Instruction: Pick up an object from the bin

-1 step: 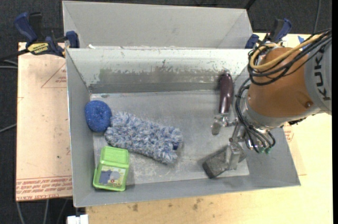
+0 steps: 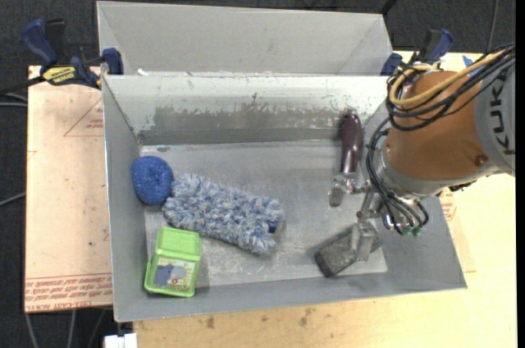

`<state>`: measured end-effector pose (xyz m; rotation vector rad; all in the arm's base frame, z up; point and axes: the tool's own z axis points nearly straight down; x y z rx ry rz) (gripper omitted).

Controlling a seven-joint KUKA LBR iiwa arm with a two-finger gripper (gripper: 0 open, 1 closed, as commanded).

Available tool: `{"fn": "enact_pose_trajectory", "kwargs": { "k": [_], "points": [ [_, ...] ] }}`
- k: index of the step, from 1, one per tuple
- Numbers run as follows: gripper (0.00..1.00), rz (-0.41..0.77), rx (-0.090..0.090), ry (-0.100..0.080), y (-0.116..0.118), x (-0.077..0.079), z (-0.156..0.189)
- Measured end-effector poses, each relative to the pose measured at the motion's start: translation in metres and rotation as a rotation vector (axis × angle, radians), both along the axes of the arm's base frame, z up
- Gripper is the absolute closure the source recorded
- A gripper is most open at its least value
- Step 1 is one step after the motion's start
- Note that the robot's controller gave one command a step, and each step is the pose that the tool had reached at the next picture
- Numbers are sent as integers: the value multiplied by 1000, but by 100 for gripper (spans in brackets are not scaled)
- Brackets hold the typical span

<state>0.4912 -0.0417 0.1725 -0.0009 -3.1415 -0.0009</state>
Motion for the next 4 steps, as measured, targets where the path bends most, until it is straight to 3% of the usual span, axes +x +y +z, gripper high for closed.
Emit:
{"fn": "enact_pose_trajectory", "kwargs": {
  "k": [1,2,3,4],
  "points": [
    [100,137,0,-13,6,11,-100],
    [0,139,0,-8,6,10,-101],
    [0,139,0,-7,6,9,-101],
    [0,169,-3,-3,49,14,-101]
  ]
}}
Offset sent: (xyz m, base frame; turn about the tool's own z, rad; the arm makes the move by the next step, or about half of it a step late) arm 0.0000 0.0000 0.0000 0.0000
